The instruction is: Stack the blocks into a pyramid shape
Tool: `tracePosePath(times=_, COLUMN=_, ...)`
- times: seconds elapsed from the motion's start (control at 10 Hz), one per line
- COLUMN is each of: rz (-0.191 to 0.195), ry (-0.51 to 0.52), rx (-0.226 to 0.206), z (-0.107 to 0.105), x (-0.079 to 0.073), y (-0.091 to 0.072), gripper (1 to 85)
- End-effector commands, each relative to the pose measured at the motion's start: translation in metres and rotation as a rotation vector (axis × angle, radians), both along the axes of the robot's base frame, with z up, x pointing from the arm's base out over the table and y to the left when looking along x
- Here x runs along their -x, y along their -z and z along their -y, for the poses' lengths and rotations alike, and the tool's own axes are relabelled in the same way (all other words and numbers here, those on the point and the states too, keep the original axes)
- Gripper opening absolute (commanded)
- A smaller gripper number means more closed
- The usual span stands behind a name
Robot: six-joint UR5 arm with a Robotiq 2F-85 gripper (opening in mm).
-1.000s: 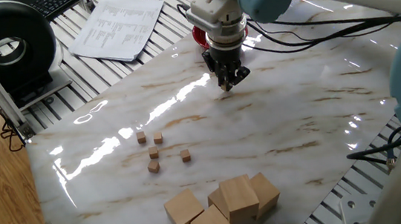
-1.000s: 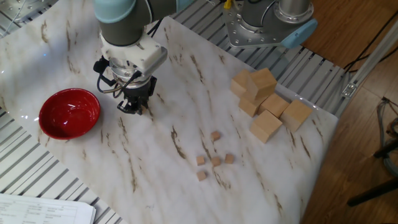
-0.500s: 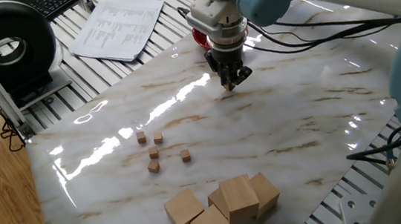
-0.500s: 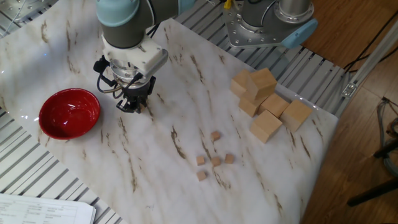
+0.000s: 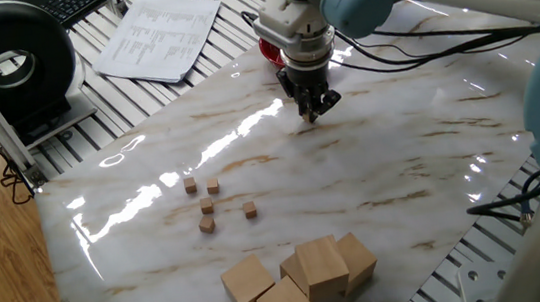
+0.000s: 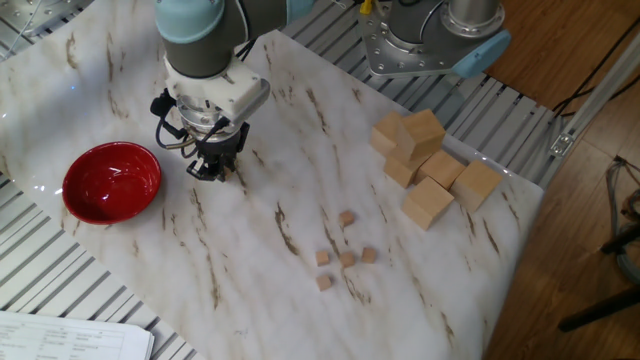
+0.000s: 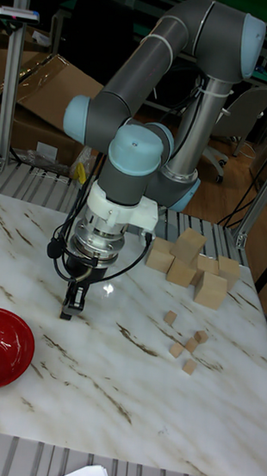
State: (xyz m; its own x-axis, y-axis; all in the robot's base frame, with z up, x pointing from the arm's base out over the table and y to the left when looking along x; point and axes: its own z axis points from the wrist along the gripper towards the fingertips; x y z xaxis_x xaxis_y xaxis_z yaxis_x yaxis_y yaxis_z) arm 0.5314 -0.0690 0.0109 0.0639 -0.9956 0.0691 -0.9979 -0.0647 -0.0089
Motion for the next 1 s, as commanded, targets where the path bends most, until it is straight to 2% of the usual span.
tracePosePath(times=0.0, rz=0.025, ry=-0.004, rx=-0.038, z=-0.0069, x=-0.0062, y=0.0005, gripper=17.7)
tracePosePath(times=0.1, rz=0.03, ry=-0.004, rx=-0.055, z=-0.0108, x=-0.0072, y=0.0007, gripper=18.0)
tracePosePath(times=0.3, rz=0.033, ry=-0.009, rx=-0.053, z=-0.0103, x=-0.008, y=0.0006, gripper=20.3)
tracePosePath(times=0.4, rz=0.036, ry=-0.01, rx=-0.059, z=-0.0115, x=-0.0086, y=0.0006, gripper=24.3)
tracePosePath(times=0.9, rz=0.03, ry=-0.013, rx=-0.052, z=-0.0073, x=-0.0059, y=0.0025, gripper=30.0)
